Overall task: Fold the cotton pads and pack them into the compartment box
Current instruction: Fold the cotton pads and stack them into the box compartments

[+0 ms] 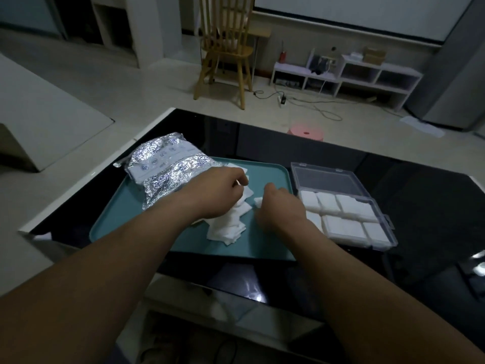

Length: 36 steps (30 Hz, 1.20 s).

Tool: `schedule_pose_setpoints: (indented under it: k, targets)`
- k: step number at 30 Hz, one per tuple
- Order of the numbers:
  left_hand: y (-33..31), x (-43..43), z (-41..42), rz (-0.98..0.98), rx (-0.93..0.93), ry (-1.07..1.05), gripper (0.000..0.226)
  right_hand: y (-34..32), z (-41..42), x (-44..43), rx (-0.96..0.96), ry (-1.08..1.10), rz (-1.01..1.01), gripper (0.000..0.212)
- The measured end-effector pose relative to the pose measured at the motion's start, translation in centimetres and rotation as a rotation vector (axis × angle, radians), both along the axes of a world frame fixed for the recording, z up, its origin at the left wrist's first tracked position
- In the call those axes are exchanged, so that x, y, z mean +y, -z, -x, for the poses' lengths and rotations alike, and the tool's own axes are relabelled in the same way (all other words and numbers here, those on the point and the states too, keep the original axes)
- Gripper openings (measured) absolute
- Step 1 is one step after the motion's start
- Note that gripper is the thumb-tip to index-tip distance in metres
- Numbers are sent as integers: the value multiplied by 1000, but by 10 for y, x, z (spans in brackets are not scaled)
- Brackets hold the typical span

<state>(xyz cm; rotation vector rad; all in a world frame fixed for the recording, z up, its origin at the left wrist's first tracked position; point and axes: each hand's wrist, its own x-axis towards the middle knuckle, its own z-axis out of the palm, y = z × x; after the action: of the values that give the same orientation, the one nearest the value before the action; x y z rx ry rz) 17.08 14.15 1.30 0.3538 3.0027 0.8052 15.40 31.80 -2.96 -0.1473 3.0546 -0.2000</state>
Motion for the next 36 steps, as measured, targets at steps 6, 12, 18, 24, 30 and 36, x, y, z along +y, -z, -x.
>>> schedule_pose_setpoints:
  k: [6,12,18,24,30,36]
  targets:
    - [7,-13,8,-6,-58,-59,26,-6,-5,10,-22,-19,-11,32]
    - [6,-1,4,-143,-103,-92,22,-6,-2,15,-102,112,356,28]
    - [20,20,2,-825,-458,-146,25,-41,-12,18,-501,345,1582,24]
    - [13,28,-2,-902,-425,-200,14,-39,-18,8,-619,258,1633,38]
    - [4,26,-9,-1213,-448,-285,20,-29,-17,-10,67,60,867,10]
    - [-9,13,-1,-1527,-471,-346,10,-52,-16,-38,200,-250,820,15]
